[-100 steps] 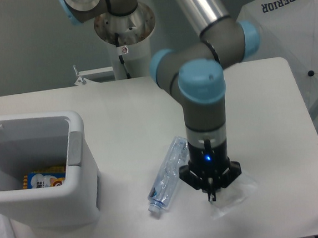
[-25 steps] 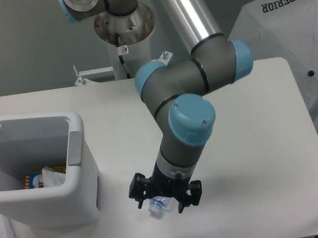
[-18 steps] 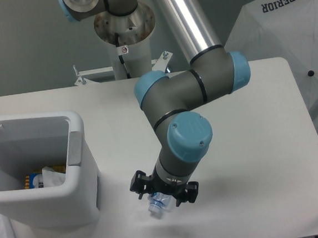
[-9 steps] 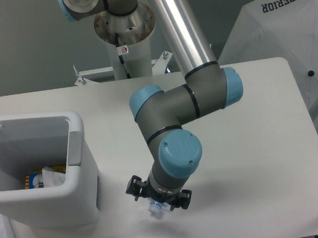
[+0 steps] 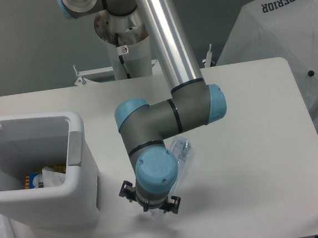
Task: Place the trash in the trash can
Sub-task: 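Lower the gripper along the clear water bottle and align with it, then close the gripper on the bottle cap end and lift it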
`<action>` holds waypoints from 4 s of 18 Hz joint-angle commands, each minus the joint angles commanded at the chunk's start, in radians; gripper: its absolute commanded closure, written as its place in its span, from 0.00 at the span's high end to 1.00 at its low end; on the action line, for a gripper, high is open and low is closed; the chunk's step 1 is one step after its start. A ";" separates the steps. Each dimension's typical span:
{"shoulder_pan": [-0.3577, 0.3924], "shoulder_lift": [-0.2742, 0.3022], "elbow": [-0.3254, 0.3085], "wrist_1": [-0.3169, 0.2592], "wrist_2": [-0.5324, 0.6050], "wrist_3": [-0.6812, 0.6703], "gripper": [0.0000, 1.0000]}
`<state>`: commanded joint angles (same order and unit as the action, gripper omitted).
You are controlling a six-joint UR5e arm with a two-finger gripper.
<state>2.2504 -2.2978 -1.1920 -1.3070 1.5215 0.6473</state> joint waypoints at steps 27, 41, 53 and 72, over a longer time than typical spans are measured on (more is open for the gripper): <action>-0.041 -0.055 -0.005 0.048 0.143 -0.037 0.12; -0.041 -0.051 -0.014 0.046 0.186 -0.029 0.51; -0.046 -0.045 -0.012 0.046 0.181 -0.037 0.06; 0.066 0.242 0.052 0.264 -0.220 -0.133 0.06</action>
<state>2.3162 -2.0556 -1.1399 -1.0431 1.3011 0.5141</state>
